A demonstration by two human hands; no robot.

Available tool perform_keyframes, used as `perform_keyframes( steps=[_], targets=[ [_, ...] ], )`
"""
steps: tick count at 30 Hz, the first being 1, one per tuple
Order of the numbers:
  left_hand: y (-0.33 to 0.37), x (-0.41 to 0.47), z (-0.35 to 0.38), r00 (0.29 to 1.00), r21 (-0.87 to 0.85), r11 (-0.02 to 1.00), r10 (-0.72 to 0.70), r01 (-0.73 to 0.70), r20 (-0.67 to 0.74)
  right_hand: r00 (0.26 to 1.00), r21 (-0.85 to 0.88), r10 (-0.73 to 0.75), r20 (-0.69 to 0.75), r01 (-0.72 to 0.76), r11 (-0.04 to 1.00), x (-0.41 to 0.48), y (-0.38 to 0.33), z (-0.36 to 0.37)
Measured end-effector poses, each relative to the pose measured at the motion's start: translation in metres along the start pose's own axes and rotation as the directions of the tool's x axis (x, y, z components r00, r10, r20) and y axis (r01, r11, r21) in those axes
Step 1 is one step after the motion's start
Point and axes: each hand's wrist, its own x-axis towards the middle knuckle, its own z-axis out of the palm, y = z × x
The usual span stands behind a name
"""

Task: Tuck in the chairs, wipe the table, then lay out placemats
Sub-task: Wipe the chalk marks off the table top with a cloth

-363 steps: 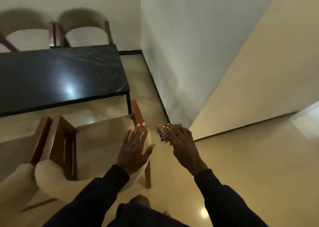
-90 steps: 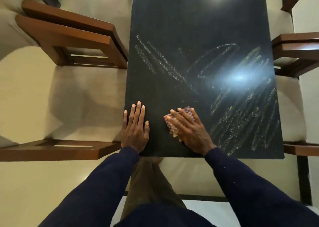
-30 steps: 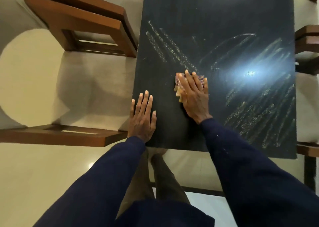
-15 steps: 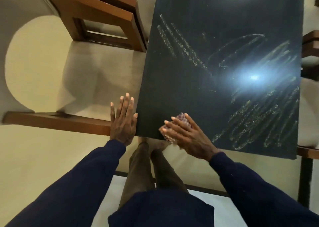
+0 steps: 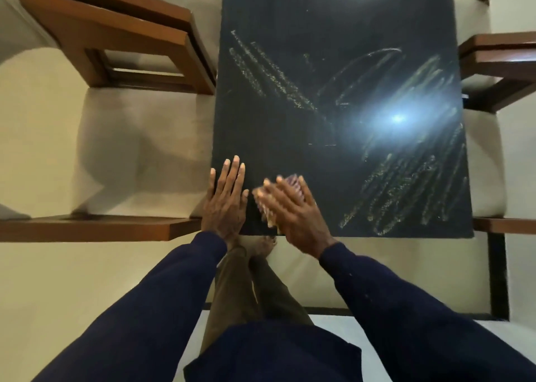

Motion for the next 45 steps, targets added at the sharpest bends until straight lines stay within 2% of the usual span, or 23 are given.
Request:
perform_keyframes(
  steps=[2,4,7,9,12,14,18,20,23,27,29,31,33,36,39,40,42,45],
  targets=[
    [0.000,0.005,0.000,1.000,0.006,1.000,0.026,-0.026,0.013,0.989,-0.019,-0.136,0.062,0.137,0.990,-0.044,0.011,-0.001],
    [0.000,0.006,-0.001,0.998,0.015,0.999,0.052,-0.052,0.034,0.995,-0.029,-0.093,0.045,0.094,0.995,-0.074,0.035,-0.009],
    [0.002,0.009,-0.001,0.996,0.029,0.997,0.064,-0.066,0.055,0.973,-0.023,0.228,-0.028,-0.229,0.973,-0.079,0.069,-0.020],
    [0.003,0.012,-0.001,0.995,0.030,0.996,0.080,-0.082,0.060,0.892,-0.023,0.443,-0.090,-0.446,0.895,-0.056,0.076,-0.021],
    [0.008,0.023,-0.002,0.991,0.034,0.992,0.118,-0.120,0.065,0.784,-0.025,0.598,-0.164,-0.610,0.792,-0.006,0.062,-0.010],
    [0.014,0.032,-0.002,0.987,0.039,0.988,0.147,-0.150,0.065,0.803,-0.013,0.573,-0.167,-0.583,0.813,0.016,0.045,-0.002],
    [0.019,0.057,-0.005,0.973,0.017,0.976,0.215,-0.218,0.088,0.957,-0.020,0.288,-0.035,-0.289,0.957,-0.014,0.017,-0.002],
    [0.021,0.066,-0.006,0.969,0.005,0.972,0.232,-0.233,0.085,0.975,-0.014,0.220,-0.003,-0.220,0.975,-0.046,0.023,-0.007],
    [0.021,0.071,-0.005,0.971,-0.018,0.974,0.227,-0.227,0.071,0.927,-0.012,0.372,-0.055,-0.373,0.928,-0.062,0.053,-0.016],
    [0.022,0.072,-0.004,0.973,-0.060,0.974,0.224,-0.220,0.056,0.743,0.012,0.650,-0.161,-0.657,0.754,0.000,0.076,-0.019],
    [0.021,0.071,-0.004,0.973,-0.053,0.974,0.225,-0.222,0.053,0.707,0.012,0.683,-0.184,-0.693,0.720,0.039,0.077,-0.015],
    [0.020,0.072,-0.004,0.973,-0.051,0.973,0.226,-0.224,0.054,0.733,0.010,0.653,-0.189,-0.664,0.748,0.064,0.070,-0.011],
    [0.019,0.071,-0.003,0.973,-0.059,0.973,0.224,-0.221,0.054,0.806,0.017,0.567,-0.169,-0.573,0.819,0.060,0.056,-0.007],
    [0.019,0.073,-0.004,0.973,-0.071,0.973,0.223,-0.219,0.057,0.918,0.034,0.388,-0.078,-0.387,0.922,0.008,0.028,-0.003],
    [0.021,0.072,-0.005,0.974,-0.067,0.974,0.219,-0.215,0.062,0.974,0.009,0.225,0.010,-0.225,0.974,-0.066,0.026,-0.003],
    [0.021,0.073,-0.004,0.974,-0.066,0.975,0.218,-0.214,0.066,0.976,-0.009,0.218,0.018,-0.218,0.976,-0.085,0.034,-0.007],
    [0.021,0.074,-0.002,0.974,-0.052,0.975,0.218,-0.214,0.065,0.948,-0.028,0.319,0.005,-0.319,0.947,-0.103,0.055,-0.014],
    [0.021,0.076,-0.002,0.975,-0.045,0.977,0.213,-0.210,0.070,0.827,-0.001,0.557,-0.074,-0.558,0.830,-0.079,0.081,-0.022]
  ],
)
